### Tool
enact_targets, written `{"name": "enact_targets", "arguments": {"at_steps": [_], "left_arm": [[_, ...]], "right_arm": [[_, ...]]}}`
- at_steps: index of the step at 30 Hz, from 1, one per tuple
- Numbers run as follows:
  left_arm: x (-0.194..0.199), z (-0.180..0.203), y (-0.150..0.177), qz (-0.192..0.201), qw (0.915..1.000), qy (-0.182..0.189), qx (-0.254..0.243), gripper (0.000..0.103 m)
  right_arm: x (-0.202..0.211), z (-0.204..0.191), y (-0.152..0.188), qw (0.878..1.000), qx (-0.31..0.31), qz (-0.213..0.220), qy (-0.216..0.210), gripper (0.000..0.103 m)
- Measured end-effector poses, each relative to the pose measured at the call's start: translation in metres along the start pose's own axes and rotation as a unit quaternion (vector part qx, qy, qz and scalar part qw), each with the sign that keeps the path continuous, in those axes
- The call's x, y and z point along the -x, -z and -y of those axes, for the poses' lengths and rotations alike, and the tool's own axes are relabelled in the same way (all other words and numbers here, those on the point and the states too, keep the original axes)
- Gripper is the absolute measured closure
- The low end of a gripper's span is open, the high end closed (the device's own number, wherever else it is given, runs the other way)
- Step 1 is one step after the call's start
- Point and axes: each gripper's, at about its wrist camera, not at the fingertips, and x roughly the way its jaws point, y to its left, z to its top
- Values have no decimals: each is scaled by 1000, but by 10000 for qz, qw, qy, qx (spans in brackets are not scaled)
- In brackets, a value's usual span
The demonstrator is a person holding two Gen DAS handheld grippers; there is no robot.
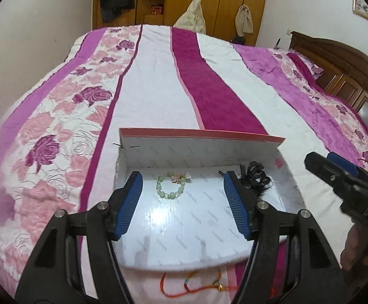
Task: Organize jewelry
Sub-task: 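Open the left tool to drop the bracelet while the right tool releases the clip in the box, then move the left tool to the gold pearl pendant while the right tool approaches the green-stone earrings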
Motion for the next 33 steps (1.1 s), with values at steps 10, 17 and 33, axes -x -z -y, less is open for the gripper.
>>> {"name": "enact_targets", "arguments": {"at_steps": [10, 17, 33], "left_arm": [[51, 0, 24, 79, 9997, -37, -243, 43], [72, -10, 52, -15, 10000, -14, -22, 43], [83, -24, 126, -805, 9968, -37, 7, 43]], "right_arm": [[66, -5, 19, 9995, -160, 249, -132, 14], [91, -6, 49, 9996, -124, 144, -193, 14], [109, 9, 159, 9956, -15, -926, -117, 14]]}}
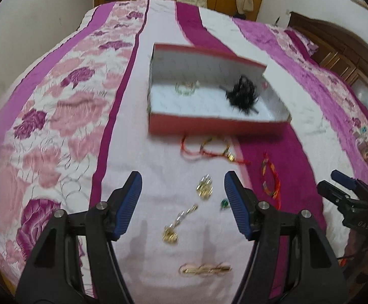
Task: Organize jewelry
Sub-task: 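Move the left tool to the gold pearl pendant while the right tool approaches the green-stone earrings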
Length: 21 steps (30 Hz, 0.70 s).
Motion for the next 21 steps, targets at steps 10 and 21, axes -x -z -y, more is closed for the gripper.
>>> {"name": "enact_targets", "arguments": {"at_steps": [10, 21], "left_arm": [[-18, -10, 26, -349, 9991, -235, -80, 43], [-38, 3, 37, -453, 9972, -233, -554, 55]], "right_arm": [[-6, 13, 37, 9988, -54, -418, 234, 15], [-24, 14, 62, 9964, -117, -839, 97, 39]]}}
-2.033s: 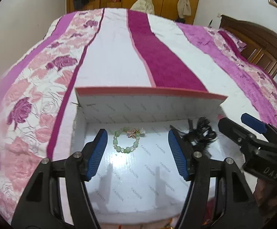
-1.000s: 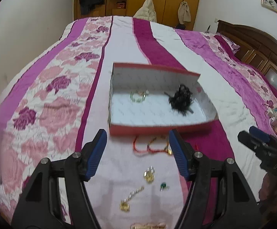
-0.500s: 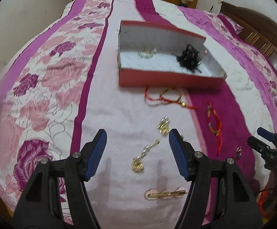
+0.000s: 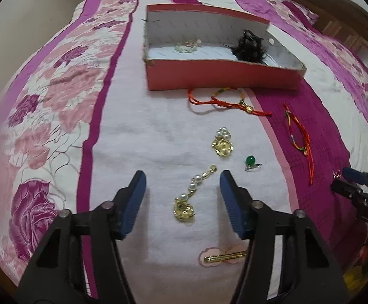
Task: Organize jewelry
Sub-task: 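Move the left tool to the gold pearl pendant while the right tool approaches the green-stone earrings, then grasp the gold pearl pendant with the left tool while the right tool grasps the earrings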
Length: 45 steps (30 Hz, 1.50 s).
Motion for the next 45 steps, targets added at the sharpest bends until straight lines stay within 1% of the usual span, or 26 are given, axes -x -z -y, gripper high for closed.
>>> {"name": "enact_targets", "arguments": {"at_steps": [2, 4, 6, 9, 12, 14, 16, 17, 19, 20, 21, 22, 23, 26, 29, 36, 45], "left_arm": [[-4, 4, 0, -78, 9999, 92, -91, 58], [-10, 7, 1, -208, 9994, 237, -135, 67], [-14, 8, 3, -272, 9993, 215, -137, 69], [-13, 9, 5, -240, 9993, 183, -227, 71], [-13, 7, 5, -222, 9992, 155, -280, 76], [-14, 6, 6, -210, 9993, 150, -260, 84], [-14, 5, 6, -237, 9992, 185, -248, 99], [-14, 4, 6, -245, 9992, 198, -249, 102], [-12, 3, 7, -234, 9992, 219, -250, 103], [-9, 3, 7, -205, 9993, 224, -216, 103], [-7, 2, 7, -170, 9994, 242, -172, 103], [-3, 1, 7, -104, 9994, 295, -110, 103], [1, 0, 6, -34, 9994, 354, -54, 103], [14, -1, 2, 176, 9988, 446, 46, 103], [25, -2, -4, 357, 9984, 428, 104, 103], [41, -3, -12, 596, 9959, 623, 264, 103], [63, 0, -21, 965, 9930, 625, 285, 103]], "right_arm": [[-4, 1, 1, 10000, 11, -58, 22, 39], [-10, 3, 4, 9999, -65, -91, 72, 39], [-12, 4, 5, 9999, -69, -69, 85, 38], [-13, 2, 5, 10000, -4, -47, 79, 35], [-12, 1, 5, 10000, 41, -10, 47, 34], [-11, 2, 6, 10000, 26, 15, 21, 34], [-10, 3, 6, 10000, 2, 58, 36, 41], [-8, 5, 7, 9999, -16, 75, 70, 44], [-6, 7, 8, 9999, -51, 100, 126, 57], [-5, 9, 9, 9998, -87, 116, 150, 61], [-3, 12, 9, 9997, -156, 141, 155, 70], [-2, 15, 10, 9995, -222, 166, 128, 82], [0, 17, 10, 9994, -271, 180, 96, 85], [5, 29, 10, 9972, -641, 282, -257, 86], [12, 32, 11, 9955, -758, 408, -404, 86], [30, 22, 8, 9952, -520, 716, -416, 86], [52, 7, -6, 9924, -199, 1140, -416, 87]]}}
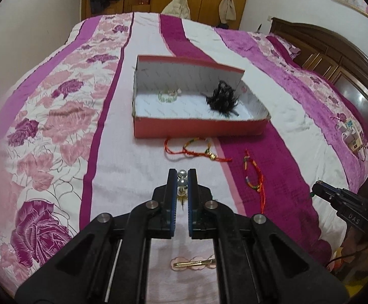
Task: Organize jewelry
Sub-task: 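Grasp the gold pearl pendant with the left tool while the right tool grasps the earrings, then carry the pendant with the left tool while the right tool carries the earrings into the box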
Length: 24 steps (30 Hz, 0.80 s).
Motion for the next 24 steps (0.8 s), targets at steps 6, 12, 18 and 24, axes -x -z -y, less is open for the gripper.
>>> {"name": "enact_targets", "arguments": {"at_steps": [6, 12, 18, 24], "left_arm": [[15, 4, -11, 301, 9995, 23, -4, 103], [22, 4, -24, 551, 9985, 16, 14, 103], [18, 4, -40, 675, 9977, 48, 74, 103], [12, 8, -61, 859, 9963, 71, -50, 103]], "right_arm": [[6, -16, -14, 9992, 262, 307, -23, 87], [9, -30, -29, 9972, 492, 557, -84, 87], [7, -40, -49, 9952, 611, 747, -174, 87], [0, -51, -72, 9928, 761, 892, -251, 87]]}}
